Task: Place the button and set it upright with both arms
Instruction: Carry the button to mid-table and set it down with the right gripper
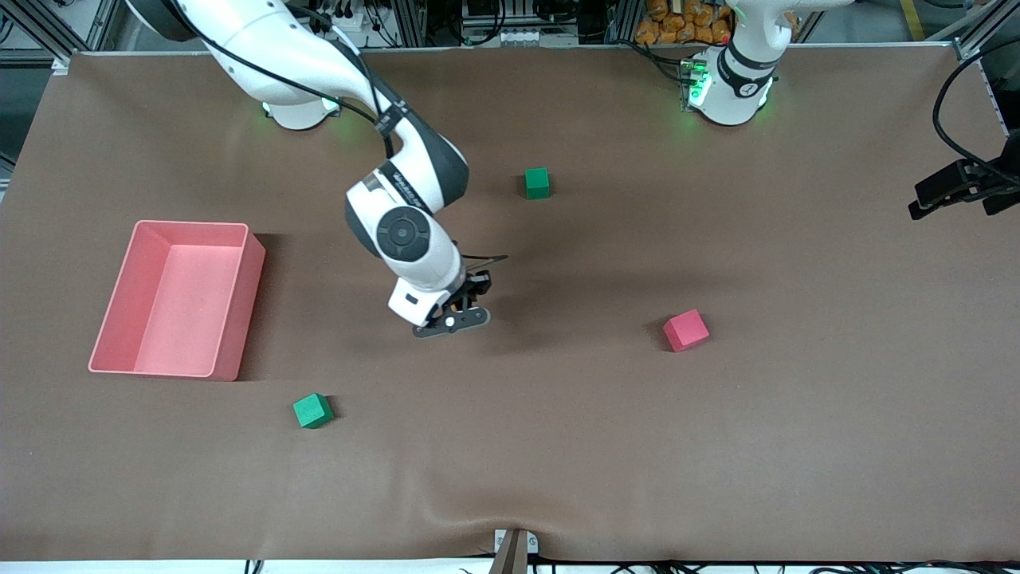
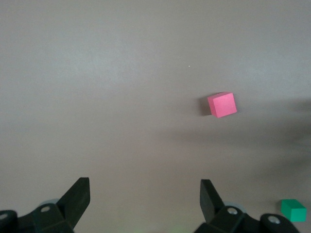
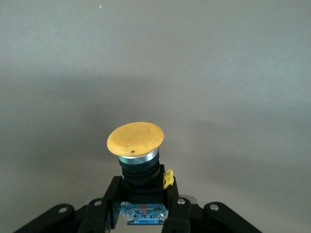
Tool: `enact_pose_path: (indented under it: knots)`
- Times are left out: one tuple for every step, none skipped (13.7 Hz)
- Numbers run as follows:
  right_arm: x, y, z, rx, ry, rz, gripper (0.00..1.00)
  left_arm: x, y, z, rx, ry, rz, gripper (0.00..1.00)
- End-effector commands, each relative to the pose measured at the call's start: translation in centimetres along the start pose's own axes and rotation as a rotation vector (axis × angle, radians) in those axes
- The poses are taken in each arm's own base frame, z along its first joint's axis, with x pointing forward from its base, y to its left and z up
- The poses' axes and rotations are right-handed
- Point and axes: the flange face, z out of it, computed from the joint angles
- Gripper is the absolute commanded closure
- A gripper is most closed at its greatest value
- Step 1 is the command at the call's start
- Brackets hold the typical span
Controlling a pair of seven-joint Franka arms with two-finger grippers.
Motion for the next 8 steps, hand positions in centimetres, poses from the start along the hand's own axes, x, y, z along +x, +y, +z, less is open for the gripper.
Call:
enact_pose_path:
  knots:
    - [1.0,-1.7,1.1,0.003,0.003,0.026,0.86,-0.1,0.0,-0.3,-0.020,-0.003,0.040,0.00]
    - [1.5,-1.7,1.1,0.009,0.010,0.031,0.86,-0.1,0.0,-0.3,-0.020,-0.003,0.044,0.00]
    - [2.1,-1.8,1.2,0.017,0.017,0.036,0.86,0.0,-0.1,-0.2,-0.020,-0.005,0.044,0.00]
    - [2.7,-1.8,1.6,0.023,0.020,0.041,0.86,0.0,-0.2,-0.2,-0.020,-0.006,0.050,0.00]
    - [3.2,-1.8,2.2,0.027,0.020,0.046,0.86,0.0,-0.2,-0.2,-0.020,-0.006,0.054,0.00]
    - [3.5,-1.9,2.6,0.031,0.021,0.049,0.86,-0.1,-0.2,-0.3,-0.020,-0.003,0.053,0.00]
    - [3.3,-2.5,3.0,0.029,0.021,0.063,0.86,-0.1,-0.2,-0.3,-0.020,-0.003,0.054,0.00]
    - [3.2,-2.7,3.1,0.029,0.021,0.081,0.85,0.0,-0.2,-0.2,-0.020,-0.006,0.054,0.00]
